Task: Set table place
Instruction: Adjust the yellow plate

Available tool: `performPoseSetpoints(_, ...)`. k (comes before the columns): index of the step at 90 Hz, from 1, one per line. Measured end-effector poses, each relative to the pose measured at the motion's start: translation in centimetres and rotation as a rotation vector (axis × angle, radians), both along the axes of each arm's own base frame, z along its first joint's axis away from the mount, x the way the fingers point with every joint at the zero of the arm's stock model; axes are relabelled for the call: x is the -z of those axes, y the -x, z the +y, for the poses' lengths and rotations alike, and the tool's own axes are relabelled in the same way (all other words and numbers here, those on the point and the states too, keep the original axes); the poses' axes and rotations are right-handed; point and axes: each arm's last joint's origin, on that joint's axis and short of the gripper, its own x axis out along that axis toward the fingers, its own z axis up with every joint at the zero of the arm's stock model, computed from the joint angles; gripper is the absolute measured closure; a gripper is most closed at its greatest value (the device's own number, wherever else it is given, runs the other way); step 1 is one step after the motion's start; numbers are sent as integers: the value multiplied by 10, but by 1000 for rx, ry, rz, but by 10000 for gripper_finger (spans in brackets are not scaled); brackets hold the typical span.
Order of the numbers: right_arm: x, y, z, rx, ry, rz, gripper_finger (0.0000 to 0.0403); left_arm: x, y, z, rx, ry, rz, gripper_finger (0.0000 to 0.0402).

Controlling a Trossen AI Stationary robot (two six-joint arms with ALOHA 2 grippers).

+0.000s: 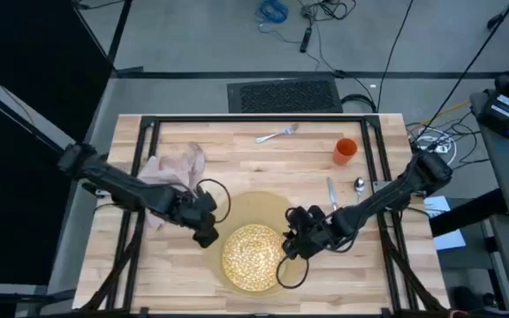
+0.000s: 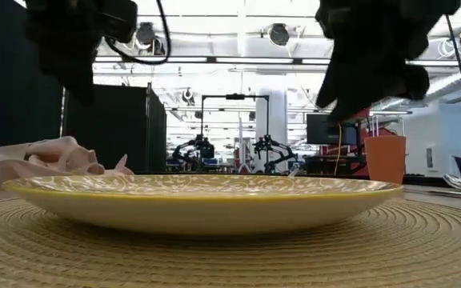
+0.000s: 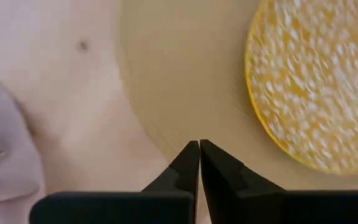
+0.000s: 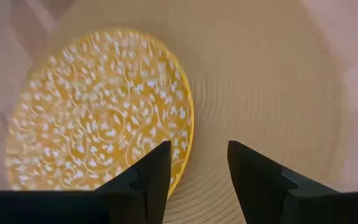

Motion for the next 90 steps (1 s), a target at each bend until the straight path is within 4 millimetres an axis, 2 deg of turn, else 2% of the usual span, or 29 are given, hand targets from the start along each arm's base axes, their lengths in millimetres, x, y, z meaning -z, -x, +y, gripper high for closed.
performPoseSetpoints(7,7,-5,2,-4,-16,-4,259,-2,3,-5,-7,11,-71,401)
performPoseSetpoints(18,17,-7,3,20,-24,20,259,7,13,-11,-38,32,-155,401)
performPoseSetpoints(43,28,-9,6,29,-46,48,259,20,59,-3,-274,160,-503,401)
performPoseSetpoints(51,29,-9,9,28,-52,46,259,27,68,-4,-295,208,-545,401)
performPoseSetpoints(59,29,-8,10,32,-58,40,259,33,69,-8,-316,252,-550,401)
performPoseSetpoints(67,29,-8,11,37,-64,34,259,37,66,-10,-285,224,-544,401)
performPoseSetpoints(90,38,-17,16,33,-96,-8,259,35,61,-12,-238,165,-591,402)
